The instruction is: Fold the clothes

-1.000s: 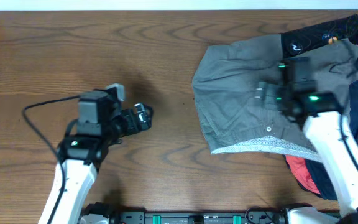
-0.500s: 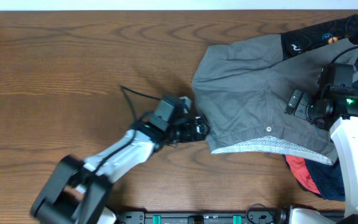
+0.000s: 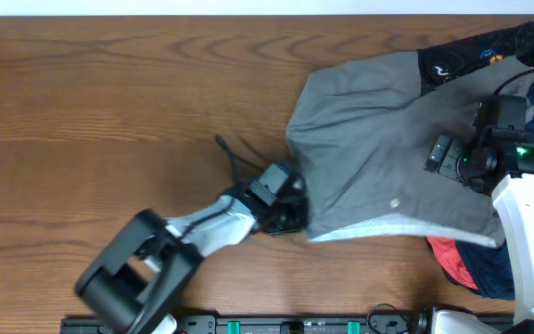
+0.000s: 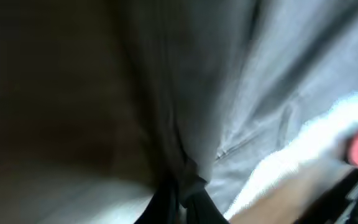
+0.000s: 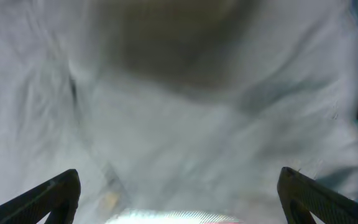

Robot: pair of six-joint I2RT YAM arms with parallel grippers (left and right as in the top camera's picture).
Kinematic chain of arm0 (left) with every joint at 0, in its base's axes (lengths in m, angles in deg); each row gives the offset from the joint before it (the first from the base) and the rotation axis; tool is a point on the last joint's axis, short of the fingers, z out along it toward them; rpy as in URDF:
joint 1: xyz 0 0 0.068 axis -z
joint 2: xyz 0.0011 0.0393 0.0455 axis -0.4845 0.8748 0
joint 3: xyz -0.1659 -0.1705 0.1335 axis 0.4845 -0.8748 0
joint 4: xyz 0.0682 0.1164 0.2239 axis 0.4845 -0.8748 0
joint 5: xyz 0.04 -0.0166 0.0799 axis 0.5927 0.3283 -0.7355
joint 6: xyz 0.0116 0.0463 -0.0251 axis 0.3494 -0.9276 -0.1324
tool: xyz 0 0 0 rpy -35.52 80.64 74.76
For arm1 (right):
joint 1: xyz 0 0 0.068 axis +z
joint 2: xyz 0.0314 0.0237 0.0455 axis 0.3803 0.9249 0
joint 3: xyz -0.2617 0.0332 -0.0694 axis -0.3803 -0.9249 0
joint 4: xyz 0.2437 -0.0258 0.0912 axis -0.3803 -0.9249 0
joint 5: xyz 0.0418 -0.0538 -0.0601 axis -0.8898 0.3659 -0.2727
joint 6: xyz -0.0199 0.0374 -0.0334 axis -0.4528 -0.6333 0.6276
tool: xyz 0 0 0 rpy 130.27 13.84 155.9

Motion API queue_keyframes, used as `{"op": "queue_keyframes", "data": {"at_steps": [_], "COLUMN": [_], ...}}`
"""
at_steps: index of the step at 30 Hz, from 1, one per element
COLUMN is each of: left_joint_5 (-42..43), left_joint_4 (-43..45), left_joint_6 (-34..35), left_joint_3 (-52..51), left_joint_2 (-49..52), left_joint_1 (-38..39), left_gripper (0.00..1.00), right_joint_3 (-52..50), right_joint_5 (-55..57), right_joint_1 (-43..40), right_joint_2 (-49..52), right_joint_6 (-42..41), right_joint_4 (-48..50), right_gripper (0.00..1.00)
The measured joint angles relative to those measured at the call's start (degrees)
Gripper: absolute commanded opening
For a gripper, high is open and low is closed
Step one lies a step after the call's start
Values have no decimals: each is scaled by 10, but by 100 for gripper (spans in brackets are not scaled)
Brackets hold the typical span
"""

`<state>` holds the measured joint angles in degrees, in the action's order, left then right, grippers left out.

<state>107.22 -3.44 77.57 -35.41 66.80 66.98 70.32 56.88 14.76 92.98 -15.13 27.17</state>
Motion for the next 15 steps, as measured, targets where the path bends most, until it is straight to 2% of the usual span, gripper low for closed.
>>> {"op": "queue_keyframes", "data": {"at_steps": [5,8,9,10,11,12,13,14,15], "left_joint_5": [-39,-80,-89,-97,-103,-112,-116,-120,-118], "left_joint_4": [-267,-331,-335,-333,-332,-329,-330,-334,-348], "left_joint_6": [-119,-181,-198,-214,-222,-227,-233,-239,-243], "left_joint_3": [39,113,144,177,196,217,230,238,243], "left_joint_2": [-96,-136,-142,-147,-148,-151,-154,-156,-158], "left_joint_1": [-178,-307,-350,-390,-413,-443,-467,-484,-499], "left_gripper": [6,6,17,36,37,42,54,71,82], "right_joint_3": [0,0,0,0,0,0,0,0,0], "right_joint_5": [-1,-18,-28,-38,-44,-55,-63,-72,-79], "right_joint_1": [0,0,0,0,0,0,0,0,0], "right_joint_2": [0,0,0,0,0,0,0,0,0], "right_joint_6": [2,7,9,11,14,17,21,27,31], "right_joint_4": [-2,-2,-2,-2,-2,-2,-2,-3,-5], "right_gripper": [99,99,99,99,99,99,99,99,99]}}
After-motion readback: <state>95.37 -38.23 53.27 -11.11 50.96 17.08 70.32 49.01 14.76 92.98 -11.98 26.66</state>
